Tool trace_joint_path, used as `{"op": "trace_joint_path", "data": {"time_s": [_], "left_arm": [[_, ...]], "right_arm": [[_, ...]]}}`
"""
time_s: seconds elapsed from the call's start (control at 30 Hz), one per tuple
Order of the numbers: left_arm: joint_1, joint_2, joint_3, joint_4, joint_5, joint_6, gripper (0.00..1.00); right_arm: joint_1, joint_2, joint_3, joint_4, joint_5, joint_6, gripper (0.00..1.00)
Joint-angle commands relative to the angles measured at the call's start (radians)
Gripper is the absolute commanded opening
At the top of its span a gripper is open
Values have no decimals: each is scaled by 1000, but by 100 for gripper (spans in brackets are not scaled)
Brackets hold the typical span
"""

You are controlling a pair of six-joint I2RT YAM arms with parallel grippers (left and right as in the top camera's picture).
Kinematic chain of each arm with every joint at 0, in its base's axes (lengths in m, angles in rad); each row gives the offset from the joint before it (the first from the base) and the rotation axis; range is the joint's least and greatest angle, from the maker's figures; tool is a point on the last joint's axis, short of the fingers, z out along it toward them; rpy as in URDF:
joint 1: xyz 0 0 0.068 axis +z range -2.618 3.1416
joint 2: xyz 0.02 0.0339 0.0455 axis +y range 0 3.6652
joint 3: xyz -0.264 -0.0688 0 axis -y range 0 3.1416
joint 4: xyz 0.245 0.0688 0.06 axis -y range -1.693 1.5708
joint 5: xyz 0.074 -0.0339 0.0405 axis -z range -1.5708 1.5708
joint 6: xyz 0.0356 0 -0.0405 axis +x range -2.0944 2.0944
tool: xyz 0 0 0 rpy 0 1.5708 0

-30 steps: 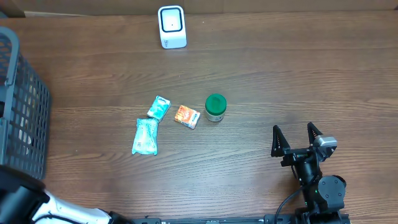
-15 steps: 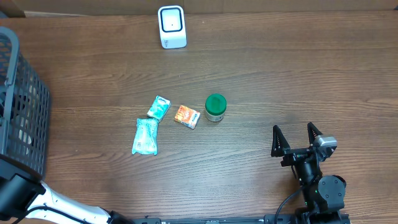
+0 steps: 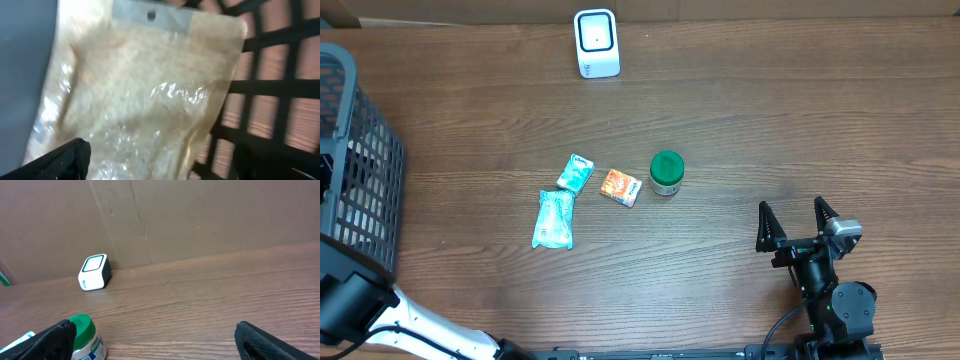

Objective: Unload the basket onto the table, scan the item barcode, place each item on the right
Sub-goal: 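Reach the left gripper into the basket and grasp the beige pouch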

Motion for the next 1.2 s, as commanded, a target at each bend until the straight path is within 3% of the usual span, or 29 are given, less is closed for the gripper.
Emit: {"op": "trace_joint_path", "data": {"time_s": [0.0,0.13,0.57,0.9,0.97,1.07,1.17], "left_arm": [[-10,4,6,20,-215,-135,91],[-10,4,6,31,-302,-185,90],[-47,80,6,40,-323,-184,93],[-74,146,6,47,-430,-204,87],[-74,151,6,47,-430,-204,79],[-74,153,6,47,-430,-204,33],[-74,153,6,45,-430,-204,22]], "right_arm": [[-6,-8,-10,6,0,3,100],[-6,-8,-10,6,-1,3,100],[-6,-8,-10,6,0,3,100],[-6,-8,-10,6,0,3,100],[-6,-8,-10,6,0,3,100],[-6,-8,-10,6,0,3,100],[-6,-8,-10,6,0,3,100]]}}
